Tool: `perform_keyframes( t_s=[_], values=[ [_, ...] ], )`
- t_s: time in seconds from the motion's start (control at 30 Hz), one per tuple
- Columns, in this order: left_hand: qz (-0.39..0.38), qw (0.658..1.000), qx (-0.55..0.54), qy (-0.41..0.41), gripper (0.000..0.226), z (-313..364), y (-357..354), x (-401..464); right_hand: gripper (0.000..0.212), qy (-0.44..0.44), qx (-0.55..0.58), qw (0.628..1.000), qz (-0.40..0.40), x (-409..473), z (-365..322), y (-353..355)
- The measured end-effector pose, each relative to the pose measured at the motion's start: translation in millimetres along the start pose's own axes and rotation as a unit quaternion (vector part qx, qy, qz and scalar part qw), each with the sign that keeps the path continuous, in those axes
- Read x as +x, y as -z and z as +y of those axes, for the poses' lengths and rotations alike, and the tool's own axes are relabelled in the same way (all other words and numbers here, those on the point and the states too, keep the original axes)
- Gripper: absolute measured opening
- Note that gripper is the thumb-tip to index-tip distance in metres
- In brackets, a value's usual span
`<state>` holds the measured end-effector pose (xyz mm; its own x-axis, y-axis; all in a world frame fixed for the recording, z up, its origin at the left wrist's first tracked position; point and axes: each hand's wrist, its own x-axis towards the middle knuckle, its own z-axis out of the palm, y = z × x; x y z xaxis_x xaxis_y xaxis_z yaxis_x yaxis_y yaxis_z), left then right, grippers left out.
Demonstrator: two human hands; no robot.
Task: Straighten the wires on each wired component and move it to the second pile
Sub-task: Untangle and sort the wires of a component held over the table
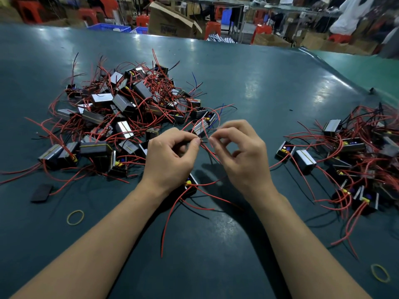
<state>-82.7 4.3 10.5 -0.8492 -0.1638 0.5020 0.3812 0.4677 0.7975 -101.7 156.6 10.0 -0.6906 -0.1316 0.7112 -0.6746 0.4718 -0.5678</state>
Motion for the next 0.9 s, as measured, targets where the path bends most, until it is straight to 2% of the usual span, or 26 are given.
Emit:
perform_keyframes(
  t_s=[0.07, 0.17, 0.23, 0.33, 0.57, 0.63, 0.73, 0.8, 0.9],
  values=[
    [-0.01, 1.0, -0.008, -0.009, 0.01, 0.2, 0.6, 0.3, 0.003, -0.034, 0.043, 0.998, -0.008, 1.2, 1.5, 2.6],
    [-0.014, 0.999, -0.021, -0.02, 0.01, 0.4, 1.4, 0.5, 0.011, -0.172, 0.131, 0.976, -0.04, 2.0, -1.6, 3.8],
    [-0.015, 0.999, -0.03, -0.028, 0.009, 0.8, 1.6, 0.1, 0.012, -0.255, 0.21, 0.943, -0.045, 4.2, -3.1, 4.5],
    [-0.012, 0.999, -0.037, -0.036, 0.01, 1.2, 1.6, 0.2, 0.011, -0.356, 0.325, 0.873, -0.069, 6.8, -4.9, 6.1],
    [-0.025, 0.997, 0.002, -0.078, 0.011, 2.2, 1.8, -0.6, 0.026, -0.438, 0.31, 0.838, -0.096, 7.4, -6.8, 5.7],
    [-0.018, 0.996, 0.02, -0.08, 0.01, 1.2, 0.8, -0.4, 0.032, -0.406, 0.248, 0.876, -0.076, 5.5, -8.4, 2.0],
    [-0.013, 0.997, 0.031, -0.073, 0.01, -0.2, 0.7, 0.7, 0.033, -0.232, 0.043, 0.97, -0.055, -0.4, -8.8, -3.7],
    [-0.009, 0.997, 0.037, -0.072, 0.009, -0.4, 1.2, 1.4, 0.029, -0.136, -0.038, 0.988, -0.068, -2.4, -7.0, -1.8],
    [0.006, 0.999, 0.012, -0.049, 0.01, -1.1, 2.2, 2.8, 0.012, -0.071, -0.001, 0.991, -0.111, 0.6, -2.1, 11.5]
  ],
)
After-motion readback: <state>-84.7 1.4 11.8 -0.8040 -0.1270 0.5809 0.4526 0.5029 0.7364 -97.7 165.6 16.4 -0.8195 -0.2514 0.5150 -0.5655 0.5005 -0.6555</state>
